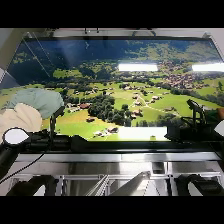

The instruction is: Fold the shirts.

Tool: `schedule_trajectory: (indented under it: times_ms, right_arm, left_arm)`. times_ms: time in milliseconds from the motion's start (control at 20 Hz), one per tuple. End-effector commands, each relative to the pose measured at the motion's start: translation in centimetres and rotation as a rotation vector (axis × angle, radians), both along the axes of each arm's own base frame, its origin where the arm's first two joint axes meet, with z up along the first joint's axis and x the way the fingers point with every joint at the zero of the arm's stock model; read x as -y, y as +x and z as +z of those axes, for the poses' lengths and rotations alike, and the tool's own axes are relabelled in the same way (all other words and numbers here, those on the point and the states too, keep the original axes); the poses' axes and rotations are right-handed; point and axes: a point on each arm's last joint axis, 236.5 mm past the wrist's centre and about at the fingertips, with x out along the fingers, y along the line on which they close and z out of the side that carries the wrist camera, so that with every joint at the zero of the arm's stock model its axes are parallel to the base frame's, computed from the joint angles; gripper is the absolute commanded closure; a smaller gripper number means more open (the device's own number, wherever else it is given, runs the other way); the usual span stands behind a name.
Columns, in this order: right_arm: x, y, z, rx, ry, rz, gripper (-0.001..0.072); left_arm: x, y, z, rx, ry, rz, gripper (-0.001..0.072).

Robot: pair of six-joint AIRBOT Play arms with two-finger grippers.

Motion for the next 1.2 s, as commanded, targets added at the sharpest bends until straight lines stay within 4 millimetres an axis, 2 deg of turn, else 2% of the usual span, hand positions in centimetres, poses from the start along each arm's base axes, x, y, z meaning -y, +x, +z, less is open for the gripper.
schedule_trajectory:
  times_ms: [0,100,200,250,300,350,400,500,600,700,850,950,1050,1150]
  right_arm:
    - [0.0,0.0,0.0,0.0,0.0,0.0,0.0695]
    - [0.0,0.0,0.0,0.0,0.0,0.0,0.0695]
    - [0.0,0.0,0.0,0.0,0.0,0.0,0.0695]
    - [0.0,0.0,0.0,0.0,0.0,0.0,0.0695]
    - [0.0,0.0,0.0,0.0,0.0,0.0,0.0695]
    - [0.0,0.0,0.0,0.0,0.0,0.0,0.0695]
    - [0.0,0.0,0.0,0.0,0.0,0.0,0.0695]
    - [0.0,0.0,0.0,0.0,0.0,0.0,0.0695]
    - [0.0,0.0,0.0,0.0,0.0,0.0,0.0695]
    - [0.0,0.0,0.0,0.0,0.0,0.0,0.0695]
    - [0.0,0.0,0.0,0.0,0.0,0.0,0.0695]
    - [0.0,0.0,0.0,0.0,0.0,0.0,0.0695]
    - [0.0,0.0,0.0,0.0,0.0,0.0,0.0695]
    - [0.0,0.0,0.0,0.0,0.0,0.0,0.0695]
  left_arm:
    - [0.0,0.1,0.0,0.005,0.002,0.003,0.0686]
    - [-0.1,0.6,0.1,0.015,0.003,0.018,0.0685]
    - [-0.6,1.3,1.5,0.032,-0.01,0.021,0.0666]
    - [-1.0,2.0,2.8,0.051,-0.021,0.025,0.044]
    - [-1.8,3.1,4.5,0.081,-0.03,0.044,0.027]
    - [-2.9,4.6,6.1,0.119,-0.032,0.082,0.0048]
    - [-4.5,6.6,7.7,0.168,-0.025,0.146,-0.0012]
    - [-8.9,10.7,10.5,0.267,0.005,0.322,-0.0013]
    - [-15.0,14.3,12.8,0.35,0.053,0.531,-0.0013]
    - [-21.7,16.3,13.3,0.373,0.132,0.681,-0.0013]
    - [-32.0,17.4,10.6,0.334,0.364,0.776,-0.0013]
    - [-37.7,18.5,8.8,0.29,0.467,0.823,-0.0013]
    - [-42.2,20.3,6.7,0.259,0.557,0.831,-0.0013]
    - [-44.4,22.7,4.1,0.221,0.583,0.793,-0.0013]
